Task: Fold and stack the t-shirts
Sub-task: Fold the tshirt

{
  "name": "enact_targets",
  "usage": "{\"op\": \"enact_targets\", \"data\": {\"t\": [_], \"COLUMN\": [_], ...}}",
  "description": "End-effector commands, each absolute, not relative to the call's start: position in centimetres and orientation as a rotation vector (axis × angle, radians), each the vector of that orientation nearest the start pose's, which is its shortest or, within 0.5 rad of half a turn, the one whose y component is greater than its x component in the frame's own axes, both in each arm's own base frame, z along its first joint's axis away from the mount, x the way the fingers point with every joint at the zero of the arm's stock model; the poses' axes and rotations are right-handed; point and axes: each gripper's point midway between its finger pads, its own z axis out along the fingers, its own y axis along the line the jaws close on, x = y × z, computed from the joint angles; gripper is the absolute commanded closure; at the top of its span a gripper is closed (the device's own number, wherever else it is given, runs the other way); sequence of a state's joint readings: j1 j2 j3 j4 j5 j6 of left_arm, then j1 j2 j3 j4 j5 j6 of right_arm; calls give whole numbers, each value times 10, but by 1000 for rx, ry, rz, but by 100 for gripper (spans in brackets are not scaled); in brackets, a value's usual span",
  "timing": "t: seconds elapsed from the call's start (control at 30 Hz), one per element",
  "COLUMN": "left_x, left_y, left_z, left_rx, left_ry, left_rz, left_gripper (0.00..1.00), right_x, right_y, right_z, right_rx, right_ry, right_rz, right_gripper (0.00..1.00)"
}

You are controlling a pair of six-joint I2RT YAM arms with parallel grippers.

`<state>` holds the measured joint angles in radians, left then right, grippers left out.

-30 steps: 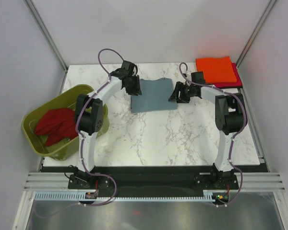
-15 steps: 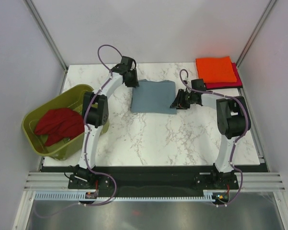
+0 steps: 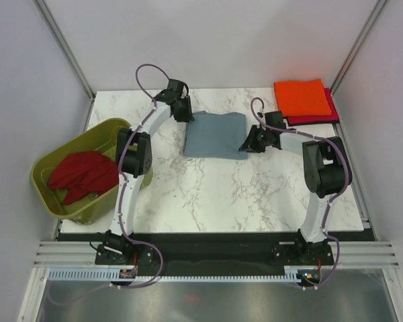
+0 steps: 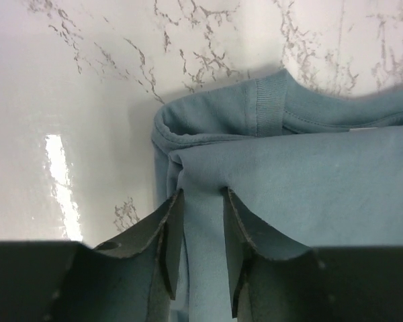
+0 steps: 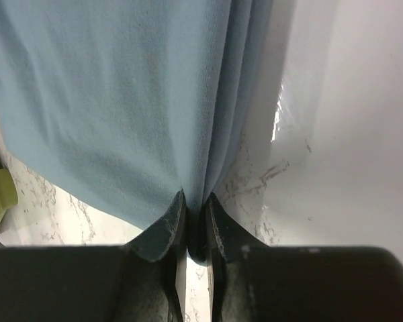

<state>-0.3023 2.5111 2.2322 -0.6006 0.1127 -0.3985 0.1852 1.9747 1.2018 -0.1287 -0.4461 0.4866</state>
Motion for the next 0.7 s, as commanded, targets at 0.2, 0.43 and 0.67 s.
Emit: {"op": "enact_targets", "data": {"t": [0.2, 0.43, 0.67], "left_x": [525, 421, 392], "left_y": [-228, -293, -311], "left_z": [199, 200, 145], "left_rx": [85, 312, 267], "left_ry": [2281, 2334, 2441], "left_rz": [-499, -611, -713], "left_gripper": [60, 61, 62], "right_x": [388, 329, 336], "right_y": [160, 144, 126], "right_z": [38, 31, 61], "right_rx": [216, 286, 338], "right_ry": [2556, 2618, 2577], "right_rz": [766, 728, 604], "right_gripper": [94, 87, 64]}}
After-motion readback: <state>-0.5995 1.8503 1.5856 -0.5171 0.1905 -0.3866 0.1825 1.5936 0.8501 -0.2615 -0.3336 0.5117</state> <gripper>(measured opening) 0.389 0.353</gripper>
